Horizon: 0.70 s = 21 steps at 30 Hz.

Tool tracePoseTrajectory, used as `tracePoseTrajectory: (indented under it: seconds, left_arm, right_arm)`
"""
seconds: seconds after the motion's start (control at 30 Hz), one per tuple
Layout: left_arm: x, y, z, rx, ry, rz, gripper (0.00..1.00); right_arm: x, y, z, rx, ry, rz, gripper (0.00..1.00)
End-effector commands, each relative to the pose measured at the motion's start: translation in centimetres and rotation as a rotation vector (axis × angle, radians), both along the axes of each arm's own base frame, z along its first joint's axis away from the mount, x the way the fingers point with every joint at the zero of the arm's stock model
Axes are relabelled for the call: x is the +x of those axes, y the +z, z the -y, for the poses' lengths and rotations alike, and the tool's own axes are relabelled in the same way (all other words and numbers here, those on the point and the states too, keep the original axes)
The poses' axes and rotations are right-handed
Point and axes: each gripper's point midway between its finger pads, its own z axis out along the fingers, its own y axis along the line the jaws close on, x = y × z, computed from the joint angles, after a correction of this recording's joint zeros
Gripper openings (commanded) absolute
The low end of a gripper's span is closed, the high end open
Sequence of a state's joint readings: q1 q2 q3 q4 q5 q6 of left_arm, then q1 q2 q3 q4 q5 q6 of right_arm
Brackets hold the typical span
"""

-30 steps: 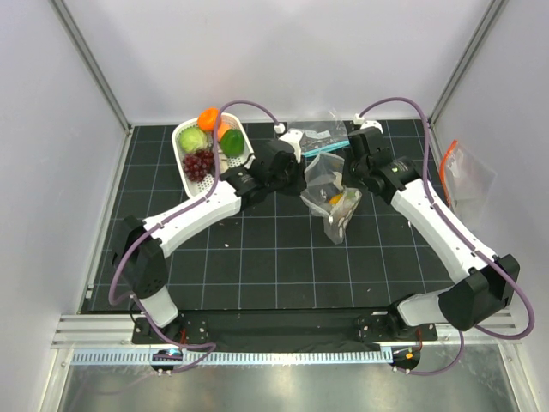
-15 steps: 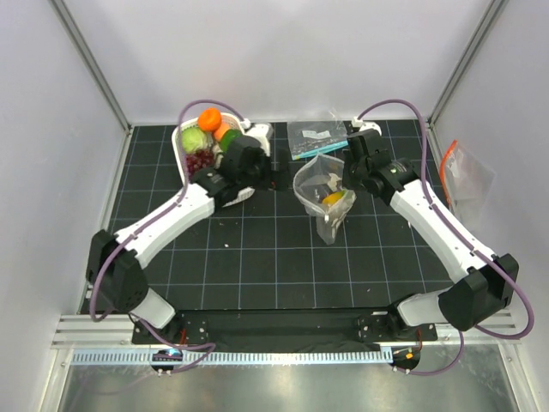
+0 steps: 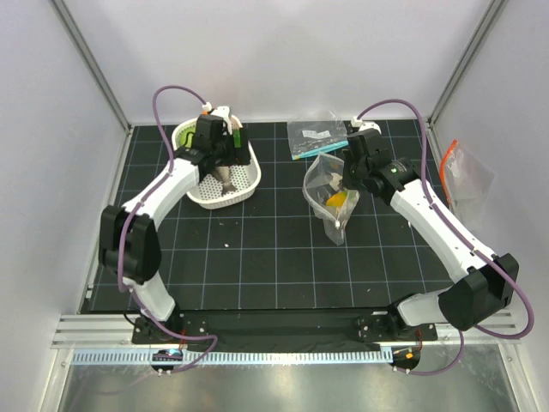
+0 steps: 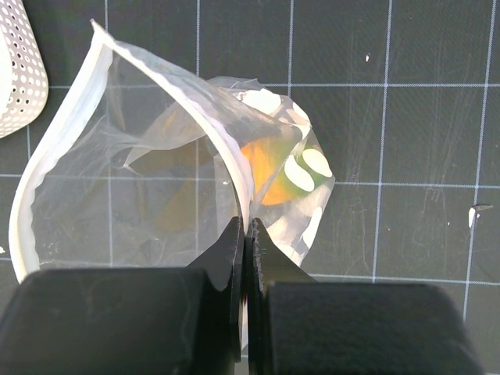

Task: Place the food in the zip-top bag and seal the zipper
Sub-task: Pick up the fake vegetable from the bin.

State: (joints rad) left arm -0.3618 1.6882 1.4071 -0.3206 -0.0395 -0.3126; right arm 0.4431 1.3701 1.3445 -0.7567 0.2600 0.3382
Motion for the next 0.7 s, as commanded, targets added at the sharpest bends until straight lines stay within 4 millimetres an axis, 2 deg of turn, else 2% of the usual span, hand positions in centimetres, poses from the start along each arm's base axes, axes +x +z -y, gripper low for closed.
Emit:
tracePoseTrajectory:
  seconds: [0.0, 0.07, 0.1, 0.17, 0.2, 0.27, 0.3, 0.33, 0.4, 0.47, 0.5, 0.53, 0.67]
  left_arm:
    - [4.2, 1.7, -0.3, -0.028, -0.035, 0.082, 1.00]
    - [5.9, 2.4, -0.8, -0.033, -0.023, 0.107, 1.00]
    - [6.8, 0.9, -0.9, -0.019, -0.017, 0.091, 1.00]
    - [8.3, 1.1, -0.9, -0.016, -0.012, 0.124, 1.00]
    - [9.1, -0.3, -0.9, -0.011, -0.011, 0.108, 1.00]
    - [10.5, -0.4, -1.0, -0.021, -0.009, 0.119, 1.00]
    - [11.3, -2.2, -1.1, -0.019, -0.007, 0.093, 1.00]
    - [12.0, -1.7, -0.9, -0.028, -0.008, 0.109, 1.00]
    - [13.1, -2.2, -1.2, -0.026, -0.007, 0.121, 1.00]
    - [14.3, -3.5, -1.7, -0.012, 0.012, 0.124, 1.00]
    - [15.0, -3.3, -1.9, -0.011, 0.020, 0.143, 1.00]
    - [15.5, -4.6, -2.2, -0.004, 0.031, 0.129, 1.00]
    - [16.6, -5.8, -2.7, -0.017, 0.055, 0.117, 1.00]
  right_arm:
    - [0.5, 2.0, -0.5, 0.024, 0.025, 0.052, 0.01]
    - [0.4, 1.9, -0.6, 0.024, 0.032, 0.049, 0.01]
    - [0.3, 1.9, -0.5, 0.023, 0.031, 0.051, 0.01]
    - [0.2, 2.0, -0.6, 0.028, 0.034, 0.052, 0.01]
    - [0.1, 2.1, -0.6, 0.031, 0.038, 0.052, 0.01]
    - [0.0, 2.3, -0.7, 0.039, 0.045, 0.057, 0.01]
    - [0.0, 2.4, -0.7, 0.043, 0.046, 0.062, 0.01]
    - [0.0, 2.6, -0.8, 0.046, 0.049, 0.065, 0.01]
    - [-0.1, 2.8, -0.7, 0.048, 0.049, 0.069, 0.01]
    - [-0.2, 2.9, -0.8, 0.052, 0.055, 0.071, 0.01]
    - [-0.2, 2.9, -0.8, 0.049, 0.058, 0.070, 0.01]
    - [-0.3, 2.9, -0.8, 0.049, 0.059, 0.068, 0.01]
    - [-0.5, 2.8, -0.6, 0.043, 0.060, 0.064, 0.01]
